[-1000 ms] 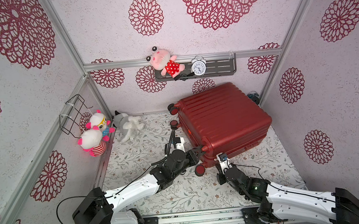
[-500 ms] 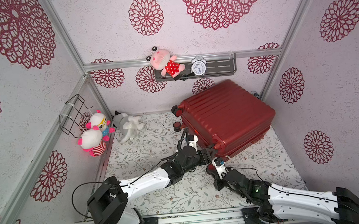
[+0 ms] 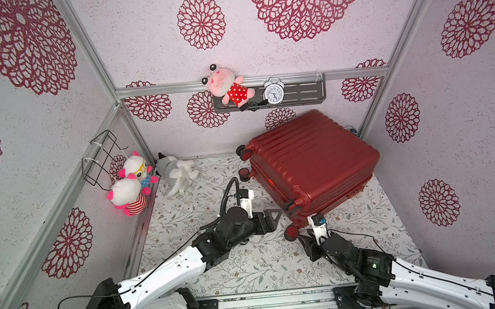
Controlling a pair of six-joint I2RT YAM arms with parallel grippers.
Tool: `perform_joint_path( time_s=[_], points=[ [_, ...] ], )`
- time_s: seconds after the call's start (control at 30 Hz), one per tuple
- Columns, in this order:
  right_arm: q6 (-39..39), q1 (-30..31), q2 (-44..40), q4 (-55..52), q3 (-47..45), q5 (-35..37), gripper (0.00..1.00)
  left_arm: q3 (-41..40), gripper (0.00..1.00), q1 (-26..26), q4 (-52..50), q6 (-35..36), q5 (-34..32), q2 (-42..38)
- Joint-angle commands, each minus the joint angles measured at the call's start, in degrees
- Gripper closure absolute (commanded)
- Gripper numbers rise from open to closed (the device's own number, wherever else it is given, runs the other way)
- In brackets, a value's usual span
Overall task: Open the suitcase zippers
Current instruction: Unzip the zipper on the suitcase.
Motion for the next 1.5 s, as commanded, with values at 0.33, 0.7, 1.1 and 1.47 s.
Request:
perform_joint_path(
  time_s=[0.33,0.7,1.1,1.47],
  points=[
    [-4.5,-21.2,-10.7,8.4,-7.6,-17.5,0.01,0.7,0.07,5.0,2.9,0.9,10.7,3.0],
    [-1.9,-43.4,-1.6,30.7,-16.8,-43.0,0.38,2.4,0.07,4.8,8.9,-1.8,16.5,10.0],
    [3.3,-51.9,12.6,47.2,-17.5,-60.6,0.44,3.1,0.07,4.7,12.2,-2.5,18.6,13.6],
    [3.2,-52.0,10.5,44.8,-17.1,-61.8,0.53,3.4,0.08,4.5,14.0,-3.0,18.6,16.0]
  ],
)
